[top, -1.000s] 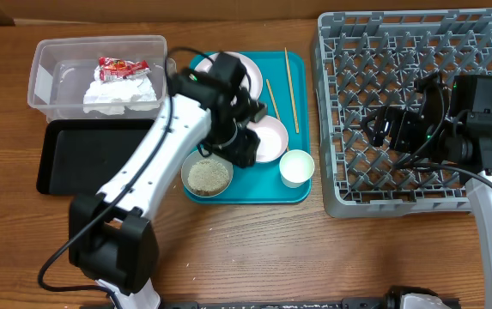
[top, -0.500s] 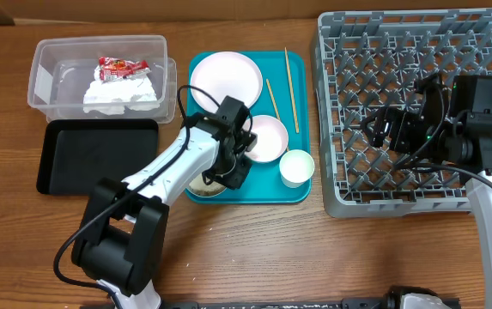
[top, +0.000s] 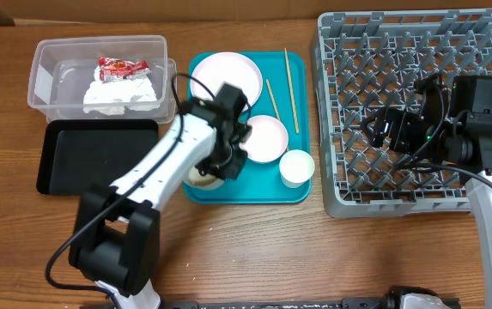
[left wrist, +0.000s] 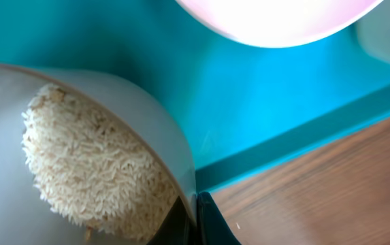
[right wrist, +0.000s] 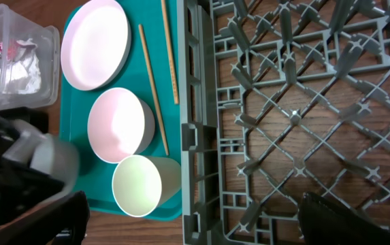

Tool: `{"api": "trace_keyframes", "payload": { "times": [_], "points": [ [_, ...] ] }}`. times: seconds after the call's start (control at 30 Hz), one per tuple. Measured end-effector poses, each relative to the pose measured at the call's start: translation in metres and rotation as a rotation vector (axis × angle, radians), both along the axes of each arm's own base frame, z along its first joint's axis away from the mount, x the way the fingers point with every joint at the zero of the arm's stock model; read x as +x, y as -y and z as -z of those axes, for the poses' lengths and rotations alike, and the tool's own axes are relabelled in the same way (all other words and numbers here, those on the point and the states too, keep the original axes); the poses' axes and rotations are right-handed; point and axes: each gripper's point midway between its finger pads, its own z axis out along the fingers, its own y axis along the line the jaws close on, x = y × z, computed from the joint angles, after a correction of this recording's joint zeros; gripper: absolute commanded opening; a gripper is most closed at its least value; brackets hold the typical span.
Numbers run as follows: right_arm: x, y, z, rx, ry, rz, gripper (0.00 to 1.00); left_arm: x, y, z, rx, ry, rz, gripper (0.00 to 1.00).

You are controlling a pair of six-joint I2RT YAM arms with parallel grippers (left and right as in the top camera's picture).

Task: Sort waste into correct bins and load items into the dishwasher
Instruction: 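Grasp the rice-filled bowl with the left gripper and lift it, then tip the bowl over the black tray to pour out the rice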

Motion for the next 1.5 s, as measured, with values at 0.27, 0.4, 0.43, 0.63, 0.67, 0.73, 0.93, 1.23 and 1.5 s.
{"api": "trace_keyframes", "payload": {
  "times": [0.27,0.4,0.43,0.63,0.67,0.73,0.93,1.23,1.5],
  "points": [
    [0.000,0.000,0.000,0.000,0.001,0.000,1.00,0.025,-0.065,-0.066,-0.165,0.074,-0.209,0.04],
    [0.001,0.000,-0.001,-0.001,0.005,0.000,1.00,0.035,-0.112,-0.076,-0.287,0.104,-0.305,0.04],
    [0.001,0.000,-0.001,0.000,0.005,0.000,1.00,0.038,-0.132,-0.072,-0.348,0.120,-0.342,0.04],
    [0.001,0.000,-0.001,-0.001,0.005,0.000,1.00,0.042,-0.183,-0.053,-0.622,0.204,-0.470,0.04],
    [0.001,0.000,-0.001,-0.001,0.005,0.000,1.00,0.044,-0.192,-0.051,-0.685,0.233,-0.498,0.04],
    [0.001,0.000,-0.001,0.000,0.005,0.000,1.00,0.050,-0.208,-0.053,-0.808,0.295,-0.541,0.04],
    [0.000,0.000,0.000,0.000,0.002,0.000,1.00,0.062,-0.244,-0.076,-1.166,0.455,-0.622,0.04],
    [0.000,0.000,0.000,0.000,0.001,0.000,1.00,0.062,-0.259,-0.092,-1.396,0.387,-0.774,0.04],
    [0.000,0.000,0.000,0.000,0.001,0.000,1.00,0.059,-0.276,-0.097,-1.445,0.355,-0.870,0.04]
  ]
}}
